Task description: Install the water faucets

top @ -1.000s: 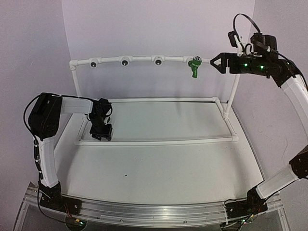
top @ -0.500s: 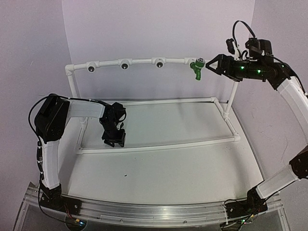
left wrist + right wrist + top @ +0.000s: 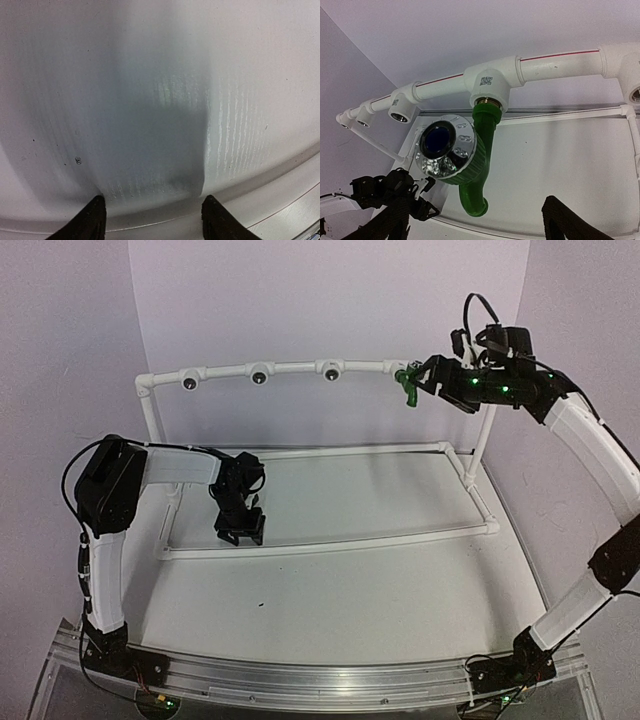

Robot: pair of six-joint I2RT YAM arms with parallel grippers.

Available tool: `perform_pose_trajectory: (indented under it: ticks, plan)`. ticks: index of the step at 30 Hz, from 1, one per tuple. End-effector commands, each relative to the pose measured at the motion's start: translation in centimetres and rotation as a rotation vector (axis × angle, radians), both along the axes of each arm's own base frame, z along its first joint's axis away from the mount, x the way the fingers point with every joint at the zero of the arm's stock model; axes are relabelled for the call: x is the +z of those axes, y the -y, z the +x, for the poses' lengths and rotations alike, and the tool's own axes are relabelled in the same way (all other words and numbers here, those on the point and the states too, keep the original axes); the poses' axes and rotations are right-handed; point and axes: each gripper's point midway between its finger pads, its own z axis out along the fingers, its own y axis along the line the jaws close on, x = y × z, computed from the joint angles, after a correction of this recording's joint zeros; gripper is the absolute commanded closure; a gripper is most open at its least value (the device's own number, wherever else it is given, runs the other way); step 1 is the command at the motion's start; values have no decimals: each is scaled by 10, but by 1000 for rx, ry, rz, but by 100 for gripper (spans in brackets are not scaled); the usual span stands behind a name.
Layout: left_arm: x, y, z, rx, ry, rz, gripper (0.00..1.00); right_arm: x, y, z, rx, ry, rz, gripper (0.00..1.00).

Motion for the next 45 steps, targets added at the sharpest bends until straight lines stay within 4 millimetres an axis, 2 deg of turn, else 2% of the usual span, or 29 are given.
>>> perform_pose_trajectory:
  ticks: [1, 5, 8, 11, 16, 29, 34, 45]
  plan:
    - [2, -7, -19, -10, -53, 45, 25, 22, -8, 13, -50, 94, -7, 10]
    - [4, -9, -18, -4, -41, 51, 14, 17, -17, 20, -68, 76, 0, 11]
    - [5, -8, -17, -1, -36, 44, 9, 13, -22, 25, -64, 51, 27, 18]
    - [7, -7, -16, 2, -31, 43, 9, 8, -25, 27, -75, 11, 74, 20]
    - [9, -7, -15, 6, -27, 44, 8, 0, -42, 19, -2, -70, 165, 26]
    - [7, -13, -21, 12, -45, 65, 8, -8, -44, 24, 49, -198, 348, 62]
    - [8, -15, -23, 14, -52, 73, 8, -21, -42, 27, 67, -277, 436, 67]
    - [8, -16, -23, 14, -63, 86, 8, -12, -57, 12, 243, -352, 650, 71]
